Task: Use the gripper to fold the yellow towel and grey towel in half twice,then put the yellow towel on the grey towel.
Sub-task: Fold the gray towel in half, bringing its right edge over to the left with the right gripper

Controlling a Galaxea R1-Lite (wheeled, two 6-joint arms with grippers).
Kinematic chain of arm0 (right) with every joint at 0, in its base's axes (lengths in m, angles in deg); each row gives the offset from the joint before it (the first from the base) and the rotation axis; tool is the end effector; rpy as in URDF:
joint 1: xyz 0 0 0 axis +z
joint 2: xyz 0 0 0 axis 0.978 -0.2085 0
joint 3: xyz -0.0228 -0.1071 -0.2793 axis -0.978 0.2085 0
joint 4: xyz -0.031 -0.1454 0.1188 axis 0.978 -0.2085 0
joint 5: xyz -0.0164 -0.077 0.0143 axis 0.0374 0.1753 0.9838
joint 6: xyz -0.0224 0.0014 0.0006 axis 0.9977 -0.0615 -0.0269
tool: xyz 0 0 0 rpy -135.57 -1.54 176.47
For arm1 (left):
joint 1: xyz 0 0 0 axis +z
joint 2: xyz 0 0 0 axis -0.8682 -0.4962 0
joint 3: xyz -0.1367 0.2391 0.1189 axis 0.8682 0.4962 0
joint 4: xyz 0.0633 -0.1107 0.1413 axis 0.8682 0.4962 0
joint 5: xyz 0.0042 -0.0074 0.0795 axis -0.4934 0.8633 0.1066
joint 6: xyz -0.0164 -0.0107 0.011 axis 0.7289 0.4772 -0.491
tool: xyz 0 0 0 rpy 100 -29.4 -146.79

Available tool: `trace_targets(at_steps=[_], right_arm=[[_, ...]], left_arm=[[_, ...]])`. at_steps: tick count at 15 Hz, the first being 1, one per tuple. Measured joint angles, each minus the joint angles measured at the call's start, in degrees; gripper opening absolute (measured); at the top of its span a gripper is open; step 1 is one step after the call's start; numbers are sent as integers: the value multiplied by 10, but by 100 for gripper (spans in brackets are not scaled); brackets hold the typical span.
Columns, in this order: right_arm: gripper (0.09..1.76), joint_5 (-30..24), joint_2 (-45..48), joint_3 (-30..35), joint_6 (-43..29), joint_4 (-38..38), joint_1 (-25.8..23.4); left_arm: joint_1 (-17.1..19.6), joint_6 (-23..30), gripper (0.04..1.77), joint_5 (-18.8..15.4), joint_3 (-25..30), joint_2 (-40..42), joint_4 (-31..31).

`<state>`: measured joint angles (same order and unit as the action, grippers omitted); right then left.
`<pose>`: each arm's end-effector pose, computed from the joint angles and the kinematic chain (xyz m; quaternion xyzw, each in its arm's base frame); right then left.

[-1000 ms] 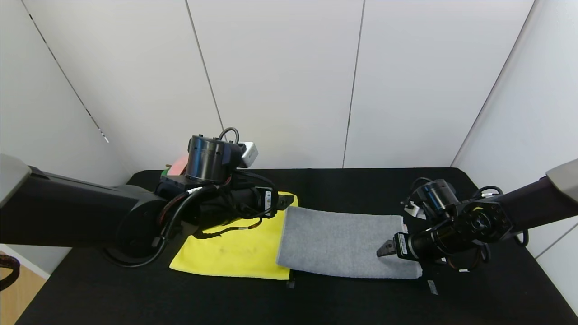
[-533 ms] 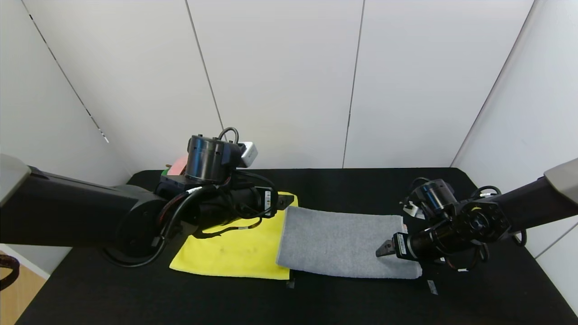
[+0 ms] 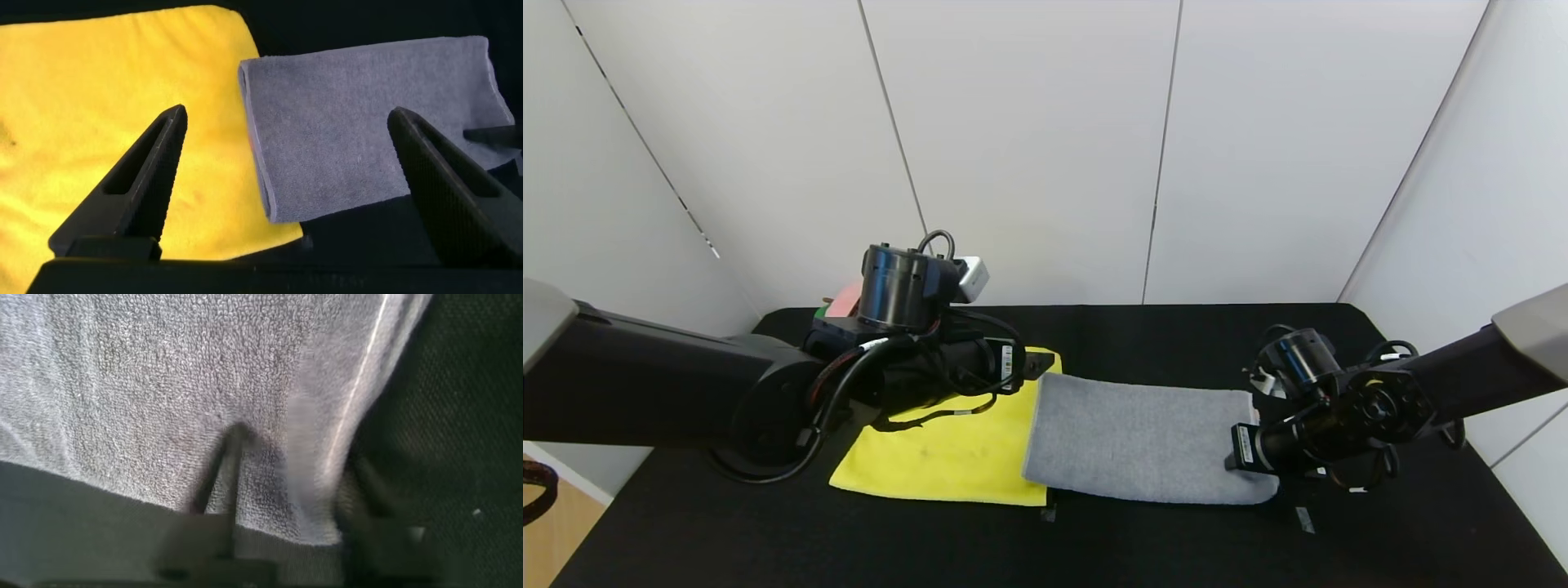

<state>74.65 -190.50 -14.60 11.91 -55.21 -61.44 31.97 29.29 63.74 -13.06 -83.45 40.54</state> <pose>0.3485 0.1061 0.0570 0.1200 0.5328 0.0714 0.8346 0.3122 -0.1665 0.1680 -0.0381 0.2461 -0.1848 0.9507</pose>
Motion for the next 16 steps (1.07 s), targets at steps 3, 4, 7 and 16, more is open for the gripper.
trace_targets(at_steps=[3, 4, 7, 16], right_arm=[[14, 1, -3, 0, -5, 1, 3], [14, 1, -3, 0, -5, 2, 3], [14, 1, -3, 0, -7, 1, 1], [14, -6, 36, 0, -4, -5, -43]], left_arm=[[0, 0, 172, 0, 0, 0, 0], [0, 0, 172, 0, 0, 0, 0], [0, 0, 172, 0, 0, 0, 0], [0, 0, 172, 0, -1, 0, 0]])
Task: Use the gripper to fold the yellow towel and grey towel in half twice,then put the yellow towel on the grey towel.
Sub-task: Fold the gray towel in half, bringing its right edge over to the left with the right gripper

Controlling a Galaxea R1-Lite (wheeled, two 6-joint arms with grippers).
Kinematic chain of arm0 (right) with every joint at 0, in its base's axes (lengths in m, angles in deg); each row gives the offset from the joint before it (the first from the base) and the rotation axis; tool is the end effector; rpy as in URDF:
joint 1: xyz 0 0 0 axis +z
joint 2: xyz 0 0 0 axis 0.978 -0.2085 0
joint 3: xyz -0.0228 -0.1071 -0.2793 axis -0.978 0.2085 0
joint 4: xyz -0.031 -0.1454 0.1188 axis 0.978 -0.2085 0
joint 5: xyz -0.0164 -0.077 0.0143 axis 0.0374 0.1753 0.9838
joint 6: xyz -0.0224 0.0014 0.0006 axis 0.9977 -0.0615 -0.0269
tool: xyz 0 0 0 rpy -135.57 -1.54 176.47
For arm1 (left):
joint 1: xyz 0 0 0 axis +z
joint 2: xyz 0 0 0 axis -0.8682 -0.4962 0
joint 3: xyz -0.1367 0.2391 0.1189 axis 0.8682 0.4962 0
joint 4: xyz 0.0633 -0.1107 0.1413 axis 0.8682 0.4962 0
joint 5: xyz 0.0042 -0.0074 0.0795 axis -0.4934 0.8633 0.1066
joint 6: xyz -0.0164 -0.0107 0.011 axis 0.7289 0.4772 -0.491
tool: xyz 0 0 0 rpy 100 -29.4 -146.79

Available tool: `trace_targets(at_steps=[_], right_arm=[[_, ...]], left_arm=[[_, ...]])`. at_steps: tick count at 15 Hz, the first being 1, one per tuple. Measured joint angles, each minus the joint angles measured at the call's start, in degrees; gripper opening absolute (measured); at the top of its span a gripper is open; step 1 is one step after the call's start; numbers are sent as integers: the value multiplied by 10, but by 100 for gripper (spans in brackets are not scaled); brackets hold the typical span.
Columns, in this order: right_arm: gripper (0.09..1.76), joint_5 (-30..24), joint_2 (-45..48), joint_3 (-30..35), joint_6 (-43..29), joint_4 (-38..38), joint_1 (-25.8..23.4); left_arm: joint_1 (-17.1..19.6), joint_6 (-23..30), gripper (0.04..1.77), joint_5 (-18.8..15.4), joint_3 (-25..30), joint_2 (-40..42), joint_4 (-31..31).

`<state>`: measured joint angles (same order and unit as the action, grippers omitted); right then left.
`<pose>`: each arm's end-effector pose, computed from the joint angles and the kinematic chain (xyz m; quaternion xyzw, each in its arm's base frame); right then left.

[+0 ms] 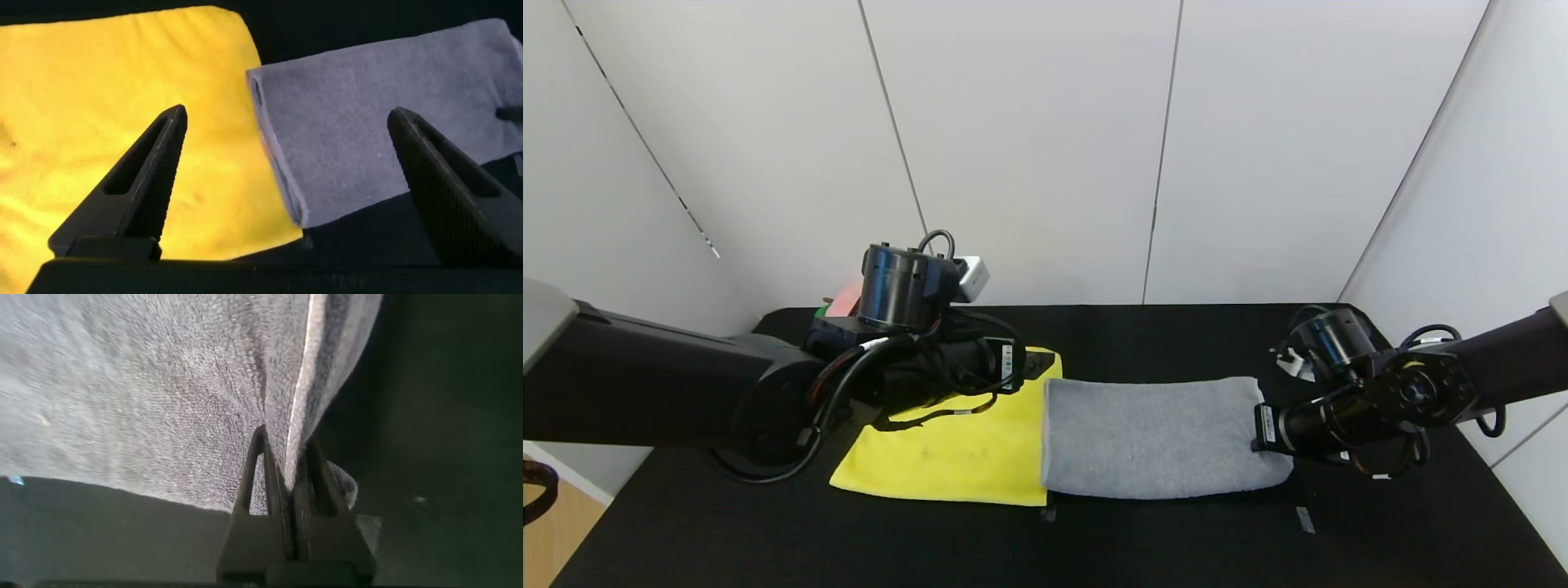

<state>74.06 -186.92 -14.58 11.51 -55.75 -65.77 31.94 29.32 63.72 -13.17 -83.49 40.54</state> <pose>0.3504 0.0786 0.0790 0.1489 0.5071 0.0489 0.8475 0.3124 -0.1669 0.1682 -0.0385 0.2457 -0.1853 0.9507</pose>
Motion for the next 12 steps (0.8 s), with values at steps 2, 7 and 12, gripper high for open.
trace_targets(at_steps=[2, 7, 12], right_arm=[[14, 0, 12, -1, 6, 0, -12], [14, 0, 25, -3, 27, -2, -52], [14, 0, 28, -4, 51, -2, -100]], left_arm=[[0, 0, 172, 0, 0, 0, 0], [0, 0, 172, 0, 0, 0, 0], [0, 0, 172, 0, 0, 0, 0]])
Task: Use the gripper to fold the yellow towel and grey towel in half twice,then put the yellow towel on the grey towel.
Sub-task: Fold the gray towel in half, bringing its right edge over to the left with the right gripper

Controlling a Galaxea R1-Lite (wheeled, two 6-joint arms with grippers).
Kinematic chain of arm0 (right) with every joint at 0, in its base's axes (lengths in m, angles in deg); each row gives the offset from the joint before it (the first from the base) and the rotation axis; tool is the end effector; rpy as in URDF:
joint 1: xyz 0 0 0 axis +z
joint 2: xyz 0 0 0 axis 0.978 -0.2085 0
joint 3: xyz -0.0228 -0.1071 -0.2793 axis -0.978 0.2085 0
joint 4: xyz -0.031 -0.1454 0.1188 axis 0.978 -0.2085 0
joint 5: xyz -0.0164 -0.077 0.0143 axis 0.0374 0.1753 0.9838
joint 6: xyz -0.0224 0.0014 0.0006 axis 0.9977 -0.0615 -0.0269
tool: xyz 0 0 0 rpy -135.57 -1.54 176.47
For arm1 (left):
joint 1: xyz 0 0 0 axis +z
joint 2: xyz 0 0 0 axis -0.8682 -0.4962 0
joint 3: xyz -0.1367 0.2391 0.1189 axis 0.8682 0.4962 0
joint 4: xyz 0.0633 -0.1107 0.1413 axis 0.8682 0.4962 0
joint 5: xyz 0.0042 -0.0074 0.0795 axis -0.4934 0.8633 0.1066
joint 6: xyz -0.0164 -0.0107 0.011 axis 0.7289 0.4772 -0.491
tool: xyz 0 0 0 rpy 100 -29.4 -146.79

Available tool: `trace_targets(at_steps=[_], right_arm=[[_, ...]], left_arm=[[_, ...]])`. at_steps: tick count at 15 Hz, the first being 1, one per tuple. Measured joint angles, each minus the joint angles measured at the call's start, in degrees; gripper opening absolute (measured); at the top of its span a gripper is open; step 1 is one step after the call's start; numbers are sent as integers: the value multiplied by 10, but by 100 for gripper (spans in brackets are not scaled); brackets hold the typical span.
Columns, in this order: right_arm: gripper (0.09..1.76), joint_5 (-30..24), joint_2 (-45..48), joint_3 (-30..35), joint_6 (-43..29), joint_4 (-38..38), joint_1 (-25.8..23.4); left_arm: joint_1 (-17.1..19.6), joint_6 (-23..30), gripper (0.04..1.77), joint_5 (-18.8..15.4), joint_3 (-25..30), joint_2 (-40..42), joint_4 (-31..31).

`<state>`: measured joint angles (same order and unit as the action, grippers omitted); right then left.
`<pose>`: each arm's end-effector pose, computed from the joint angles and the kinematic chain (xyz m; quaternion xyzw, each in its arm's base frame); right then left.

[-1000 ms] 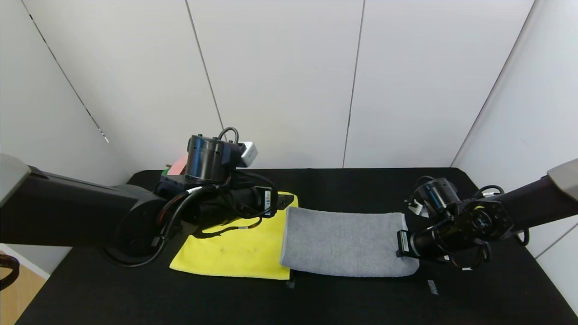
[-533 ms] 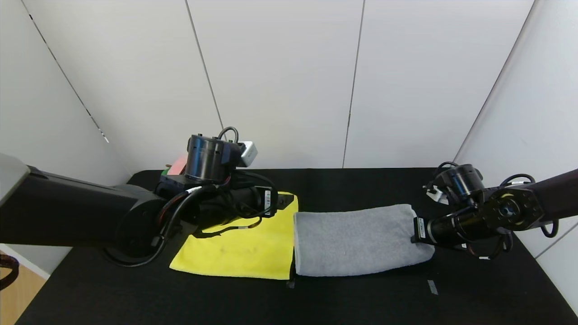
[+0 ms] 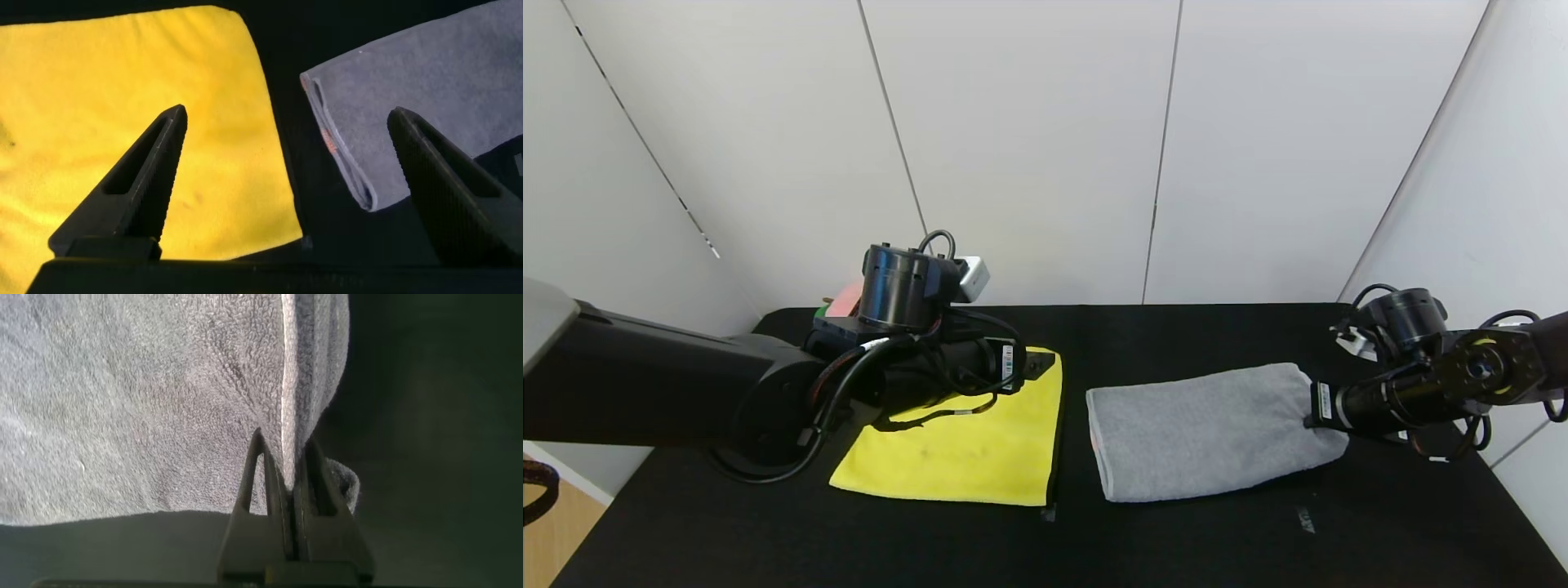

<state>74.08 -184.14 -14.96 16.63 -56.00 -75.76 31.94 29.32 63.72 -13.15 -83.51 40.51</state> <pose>0.3553 0.0165 0.0976 0.1552 0.4709 0.0012 0.8684 0.3124 -0.1669 0.1681 -0.0385 0.2457 -0.1853 0.9507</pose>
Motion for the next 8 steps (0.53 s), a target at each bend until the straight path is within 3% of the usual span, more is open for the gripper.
trace_targets(at_steps=[4, 8], right_arm=[[14, 0, 8, -4, 21, -11, -32], [14, -2, 17, -17, 20, -16, -19]], left_arm=[[0, 0, 172, 0, 0, 0, 0], [1, 0, 172, 0, 0, 0, 0]])
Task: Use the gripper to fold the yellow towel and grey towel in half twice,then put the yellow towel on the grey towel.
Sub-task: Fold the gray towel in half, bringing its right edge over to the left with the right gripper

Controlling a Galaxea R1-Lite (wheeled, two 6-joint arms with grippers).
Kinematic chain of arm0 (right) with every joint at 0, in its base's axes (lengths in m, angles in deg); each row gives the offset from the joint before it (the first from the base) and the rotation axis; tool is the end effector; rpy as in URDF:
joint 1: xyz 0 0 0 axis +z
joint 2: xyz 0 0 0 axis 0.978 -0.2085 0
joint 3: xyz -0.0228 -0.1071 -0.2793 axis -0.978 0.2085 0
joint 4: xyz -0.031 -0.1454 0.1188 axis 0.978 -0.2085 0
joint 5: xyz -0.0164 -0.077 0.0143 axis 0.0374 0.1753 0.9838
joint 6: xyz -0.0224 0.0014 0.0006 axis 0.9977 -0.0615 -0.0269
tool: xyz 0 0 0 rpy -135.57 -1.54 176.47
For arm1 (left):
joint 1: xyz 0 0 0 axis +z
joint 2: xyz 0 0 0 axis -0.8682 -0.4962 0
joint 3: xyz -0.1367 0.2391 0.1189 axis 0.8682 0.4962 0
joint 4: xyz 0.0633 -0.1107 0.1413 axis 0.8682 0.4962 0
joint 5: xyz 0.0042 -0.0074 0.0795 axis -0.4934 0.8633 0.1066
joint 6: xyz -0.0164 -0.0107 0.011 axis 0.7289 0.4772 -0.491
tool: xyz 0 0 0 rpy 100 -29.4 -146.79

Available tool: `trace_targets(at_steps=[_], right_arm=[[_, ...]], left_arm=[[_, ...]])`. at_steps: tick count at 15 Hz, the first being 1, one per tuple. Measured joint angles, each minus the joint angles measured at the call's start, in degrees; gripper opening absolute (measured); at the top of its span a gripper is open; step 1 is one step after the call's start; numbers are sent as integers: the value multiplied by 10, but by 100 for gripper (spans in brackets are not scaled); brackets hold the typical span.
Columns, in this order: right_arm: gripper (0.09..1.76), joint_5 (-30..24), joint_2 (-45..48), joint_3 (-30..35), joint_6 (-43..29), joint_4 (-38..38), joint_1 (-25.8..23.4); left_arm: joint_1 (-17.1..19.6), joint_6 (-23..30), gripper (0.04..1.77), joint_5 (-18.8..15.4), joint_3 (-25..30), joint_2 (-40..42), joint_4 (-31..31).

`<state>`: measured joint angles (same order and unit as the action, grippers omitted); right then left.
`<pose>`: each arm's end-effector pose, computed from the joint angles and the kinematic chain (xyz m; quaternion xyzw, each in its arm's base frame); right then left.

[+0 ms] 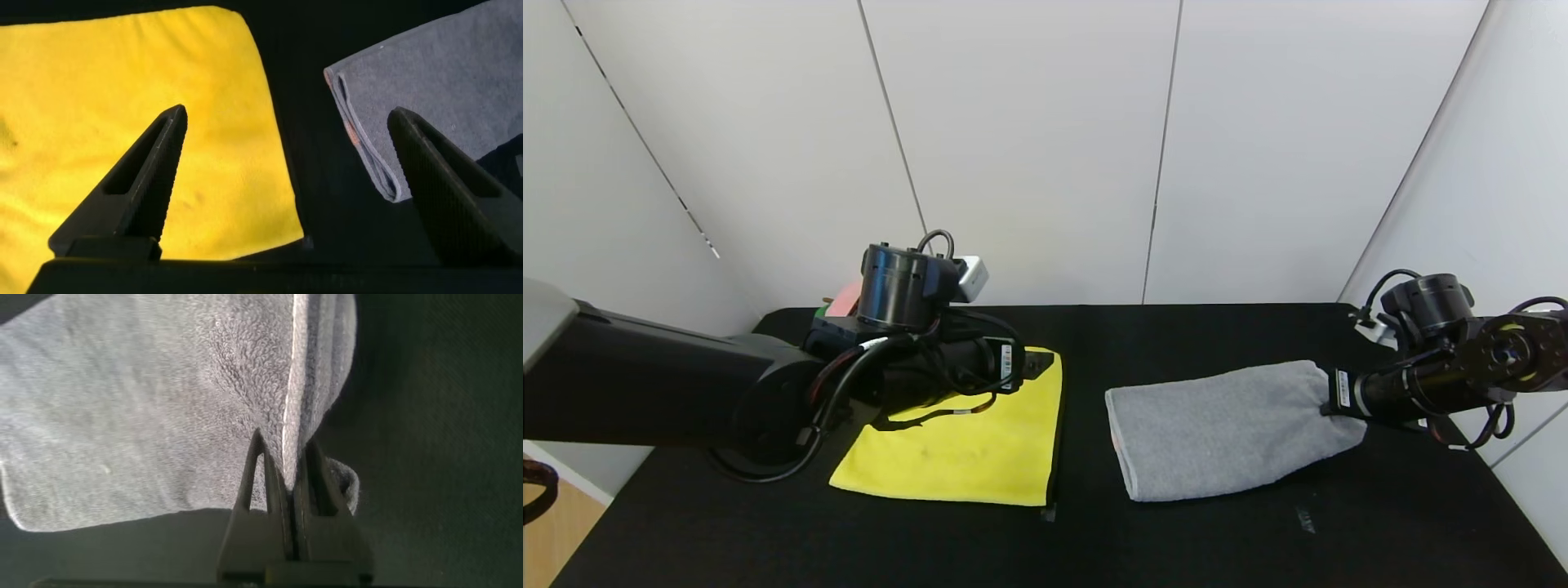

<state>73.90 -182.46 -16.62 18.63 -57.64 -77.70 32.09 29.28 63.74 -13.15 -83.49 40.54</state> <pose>0.3550 0.0045 0.1130 0.1488 0.4555 -0.0017 0.8777 0.3128 -0.1660 0.1681 -0.0384 0.2457 -0.1839 0.9510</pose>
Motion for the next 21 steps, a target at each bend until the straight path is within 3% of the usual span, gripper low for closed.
trace_targets(at_steps=[12, 21], right_arm=[[14, 2, -12, -51, -13, -25, 185], [14, 6, -57, -95, -30, -25, 250]], left_arm=[[11, -2, 172, -11, -2, 5, 0], [12, -3, 172, -12, -2, 8, 0]])
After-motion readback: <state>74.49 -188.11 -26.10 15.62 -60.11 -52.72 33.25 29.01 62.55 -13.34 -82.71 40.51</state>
